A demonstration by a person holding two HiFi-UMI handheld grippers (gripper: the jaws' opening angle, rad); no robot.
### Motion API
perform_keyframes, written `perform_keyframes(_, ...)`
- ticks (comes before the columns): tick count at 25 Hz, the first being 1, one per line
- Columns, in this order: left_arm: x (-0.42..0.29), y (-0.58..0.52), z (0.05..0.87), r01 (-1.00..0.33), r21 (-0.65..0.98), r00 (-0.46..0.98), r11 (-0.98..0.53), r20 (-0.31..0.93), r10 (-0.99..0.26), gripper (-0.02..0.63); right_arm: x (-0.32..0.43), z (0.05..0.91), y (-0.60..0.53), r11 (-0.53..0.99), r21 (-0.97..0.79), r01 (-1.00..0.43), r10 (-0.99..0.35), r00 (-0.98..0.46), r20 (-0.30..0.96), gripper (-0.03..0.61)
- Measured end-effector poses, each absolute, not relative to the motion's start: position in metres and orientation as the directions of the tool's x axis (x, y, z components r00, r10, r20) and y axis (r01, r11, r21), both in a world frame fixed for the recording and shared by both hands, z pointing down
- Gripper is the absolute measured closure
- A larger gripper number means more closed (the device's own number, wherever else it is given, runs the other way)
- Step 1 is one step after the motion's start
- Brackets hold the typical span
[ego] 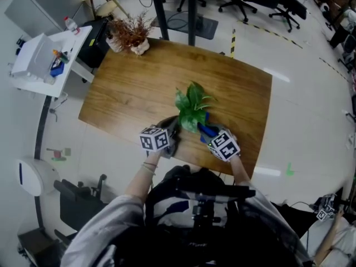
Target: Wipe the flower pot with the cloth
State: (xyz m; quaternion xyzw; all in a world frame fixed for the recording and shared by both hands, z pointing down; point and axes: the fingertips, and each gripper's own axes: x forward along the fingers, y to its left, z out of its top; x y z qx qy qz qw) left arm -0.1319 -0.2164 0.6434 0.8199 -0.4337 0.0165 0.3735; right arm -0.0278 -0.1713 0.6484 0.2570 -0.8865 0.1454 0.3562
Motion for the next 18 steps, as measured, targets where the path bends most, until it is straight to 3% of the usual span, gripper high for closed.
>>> perform_keyframes(5,-0.14,-0.229,0.648,-0.733,0.601,0.607,-0.32,0.364,-0.706,0.607,-0.043,0.662,-0.164,0.801,-0.114,-0.588,-0.343,-0.606,0.718,0.508)
perform_keyframes(12,-0.147,-0.203,0.64,-0.736,0.602,0.588,-0.31,0.342,-0.733,0.607,-0.014,0.637,-0.167,0.652,-0.171,-0.738,-0.489,-0.582,0.65,0.508)
perform_keyframes(18,-0.129,-0.175,0.608,-0.721,0.538,0.643,-0.436,0.286,-0.71,0.607,0.004,0.598,-0.15,0.545,-0.211,-0.811,-0.614,-0.558,0.559,0.508)
